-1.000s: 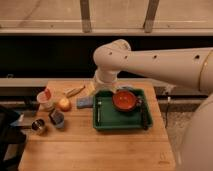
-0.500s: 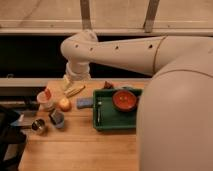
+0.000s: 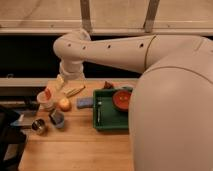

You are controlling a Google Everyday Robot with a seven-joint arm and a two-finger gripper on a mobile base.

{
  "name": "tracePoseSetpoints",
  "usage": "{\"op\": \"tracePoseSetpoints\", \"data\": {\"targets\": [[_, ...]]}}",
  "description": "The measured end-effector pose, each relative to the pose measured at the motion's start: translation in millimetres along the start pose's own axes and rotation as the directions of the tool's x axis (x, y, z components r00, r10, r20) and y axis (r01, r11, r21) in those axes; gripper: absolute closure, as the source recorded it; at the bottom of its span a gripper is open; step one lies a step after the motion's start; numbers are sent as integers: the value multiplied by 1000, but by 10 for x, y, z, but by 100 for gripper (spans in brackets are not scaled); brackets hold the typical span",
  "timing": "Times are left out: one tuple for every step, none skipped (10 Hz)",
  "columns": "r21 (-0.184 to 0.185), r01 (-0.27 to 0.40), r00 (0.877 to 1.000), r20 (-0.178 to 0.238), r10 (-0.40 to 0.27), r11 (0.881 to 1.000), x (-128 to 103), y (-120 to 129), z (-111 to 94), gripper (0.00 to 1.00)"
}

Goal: Place pepper in paper cup

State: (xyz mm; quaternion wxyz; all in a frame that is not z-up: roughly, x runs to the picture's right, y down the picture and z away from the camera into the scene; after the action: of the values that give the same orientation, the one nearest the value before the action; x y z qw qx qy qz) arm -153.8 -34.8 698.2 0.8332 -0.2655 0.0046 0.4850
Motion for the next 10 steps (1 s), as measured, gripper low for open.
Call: {"op": "tracePoseSetpoints", "data": {"targets": [[4, -3, 1000, -1, 3, 1000, 16, -17, -7, 20], [14, -8, 1000, 7, 7, 1000, 8, -12, 17, 20], [17, -4, 1000, 25, 4, 1000, -57, 10, 79, 20], [16, 2, 999, 39, -3, 1000, -145, 38, 166, 20], [10, 11, 999, 45, -11, 1000, -242, 99, 270, 20], [1, 23, 999, 46, -23, 1000, -384, 182, 446, 20], [-13, 45, 998, 45, -45, 999, -566, 293, 655, 20], [-26, 61, 997, 39, -60, 998, -662, 354, 807, 20], [-47, 79, 996, 32, -77, 996, -766, 426, 974, 20], [-81, 103, 995, 25, -101, 991, -876, 519, 1151, 20]]}}
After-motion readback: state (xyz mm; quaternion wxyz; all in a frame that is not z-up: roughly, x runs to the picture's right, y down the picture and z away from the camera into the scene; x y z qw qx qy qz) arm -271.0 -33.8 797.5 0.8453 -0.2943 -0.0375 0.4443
